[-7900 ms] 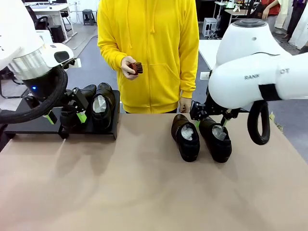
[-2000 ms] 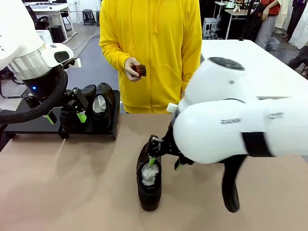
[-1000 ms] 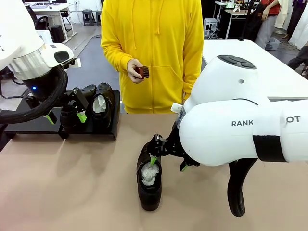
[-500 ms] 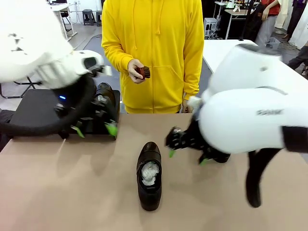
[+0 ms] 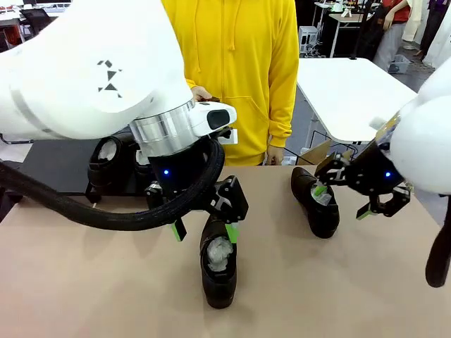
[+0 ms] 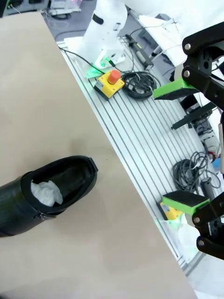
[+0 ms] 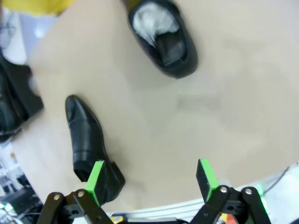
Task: Organize the shoes by placing them on the stand.
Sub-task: Place the Shoe from the middle of the table onto the Shoes Stand.
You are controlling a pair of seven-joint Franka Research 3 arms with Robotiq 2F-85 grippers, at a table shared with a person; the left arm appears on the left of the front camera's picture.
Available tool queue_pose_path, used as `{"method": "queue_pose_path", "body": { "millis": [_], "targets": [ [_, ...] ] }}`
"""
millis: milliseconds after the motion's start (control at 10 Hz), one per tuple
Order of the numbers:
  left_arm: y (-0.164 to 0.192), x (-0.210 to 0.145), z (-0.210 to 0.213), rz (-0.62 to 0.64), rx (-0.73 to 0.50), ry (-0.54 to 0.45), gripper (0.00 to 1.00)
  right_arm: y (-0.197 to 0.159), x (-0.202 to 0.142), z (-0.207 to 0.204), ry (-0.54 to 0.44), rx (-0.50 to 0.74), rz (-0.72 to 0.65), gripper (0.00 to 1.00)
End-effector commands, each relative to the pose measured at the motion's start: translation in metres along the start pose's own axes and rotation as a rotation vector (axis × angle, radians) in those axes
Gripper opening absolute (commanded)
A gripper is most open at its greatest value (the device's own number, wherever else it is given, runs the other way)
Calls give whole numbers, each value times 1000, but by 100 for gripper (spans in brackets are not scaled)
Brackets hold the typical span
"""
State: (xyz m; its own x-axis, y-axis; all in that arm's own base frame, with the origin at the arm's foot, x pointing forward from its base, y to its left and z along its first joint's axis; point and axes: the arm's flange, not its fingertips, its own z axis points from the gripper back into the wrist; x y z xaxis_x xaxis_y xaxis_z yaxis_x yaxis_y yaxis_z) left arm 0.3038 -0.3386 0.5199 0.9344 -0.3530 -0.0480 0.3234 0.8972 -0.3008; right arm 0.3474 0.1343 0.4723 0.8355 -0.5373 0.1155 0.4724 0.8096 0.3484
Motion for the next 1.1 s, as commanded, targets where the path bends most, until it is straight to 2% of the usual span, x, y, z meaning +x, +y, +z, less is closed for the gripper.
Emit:
{"method": "queue_pose_path", "body": {
  "millis": [0, 100, 300, 400, 500, 600, 700, 800, 1000],
  "targets": [
    [10, -4, 5, 6, -7, -46, 100, -33, -11, -12, 10, -15, -116, 100],
    [0, 0, 0, 0, 0, 0, 100, -48, -5, -13, 11, -38, -181, 100],
    [-34, 11, -33, 74, 88, 14, 100, -63, 3, -12, -1, -49, -288, 100],
    [-44, 22, -53, 136, 128, -29, 100, -67, 6, -9, -8, -53, -371, 100],
    [-48, 38, -75, 242, 179, -157, 100, -33, 29, -1, 7, -49, -218, 100],
    [-49, 45, -85, 296, 213, -270, 100, -33, 29, -1, 7, -49, -218, 100],
    [-48, 57, -100, 379, 262, -340, 100, -33, 29, -1, 7, -49, -218, 100],
    [-45, 64, -110, 440, 280, -381, 100, -33, 29, -1, 7, -49, -218, 100],
    [-43, 78, -129, 525, 310, -340, 100, -33, 29, -1, 7, -49, -218, 100]
  ]
}}
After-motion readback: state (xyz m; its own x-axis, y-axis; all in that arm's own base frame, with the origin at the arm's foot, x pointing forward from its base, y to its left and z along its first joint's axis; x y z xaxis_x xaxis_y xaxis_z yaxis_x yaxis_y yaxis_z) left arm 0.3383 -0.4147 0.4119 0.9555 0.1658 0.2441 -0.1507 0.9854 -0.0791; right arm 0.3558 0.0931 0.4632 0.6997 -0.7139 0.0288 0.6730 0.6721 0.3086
